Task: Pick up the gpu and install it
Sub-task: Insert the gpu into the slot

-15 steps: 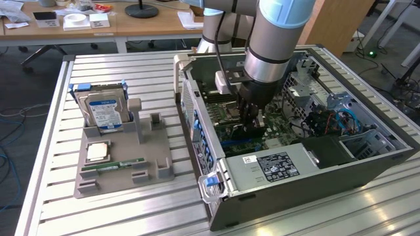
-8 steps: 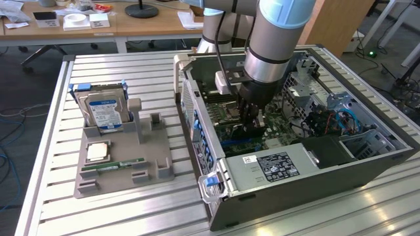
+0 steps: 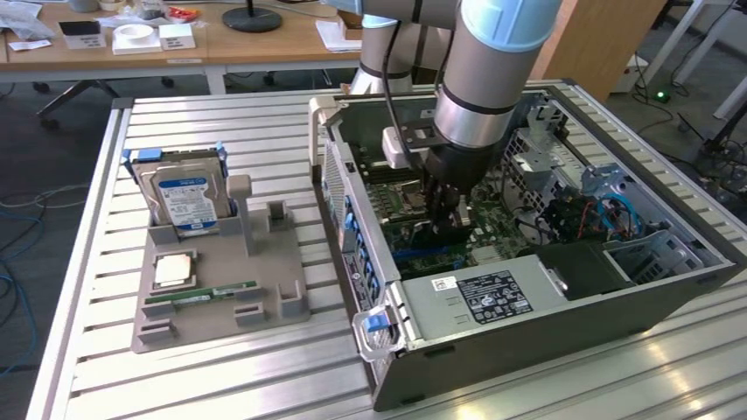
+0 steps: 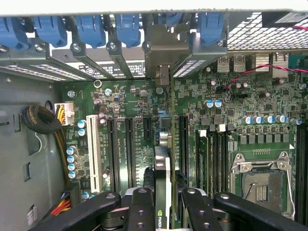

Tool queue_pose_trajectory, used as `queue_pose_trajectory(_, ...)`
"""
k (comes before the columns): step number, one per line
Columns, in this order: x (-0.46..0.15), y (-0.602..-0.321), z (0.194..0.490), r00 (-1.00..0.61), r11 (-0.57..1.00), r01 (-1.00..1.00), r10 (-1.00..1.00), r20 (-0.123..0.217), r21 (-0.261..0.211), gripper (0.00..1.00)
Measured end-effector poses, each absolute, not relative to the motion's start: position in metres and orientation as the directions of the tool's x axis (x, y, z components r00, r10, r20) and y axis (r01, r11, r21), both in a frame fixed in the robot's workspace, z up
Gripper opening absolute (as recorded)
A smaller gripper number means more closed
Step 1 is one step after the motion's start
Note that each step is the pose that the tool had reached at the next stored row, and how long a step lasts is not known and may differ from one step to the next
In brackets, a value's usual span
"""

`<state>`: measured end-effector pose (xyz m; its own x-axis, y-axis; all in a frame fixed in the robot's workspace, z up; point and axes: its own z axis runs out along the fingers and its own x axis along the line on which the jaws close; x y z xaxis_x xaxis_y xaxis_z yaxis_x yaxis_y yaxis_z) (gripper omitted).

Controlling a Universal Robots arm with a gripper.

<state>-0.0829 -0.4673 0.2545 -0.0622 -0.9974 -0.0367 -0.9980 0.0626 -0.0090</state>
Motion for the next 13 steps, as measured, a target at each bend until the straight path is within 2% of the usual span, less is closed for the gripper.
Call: queue_pose_trajectory(13, -0.0831, -0.4673, 0.2542, -0.062, 0.063, -0.998, -0.997, -0.038, -0.009, 0.27)
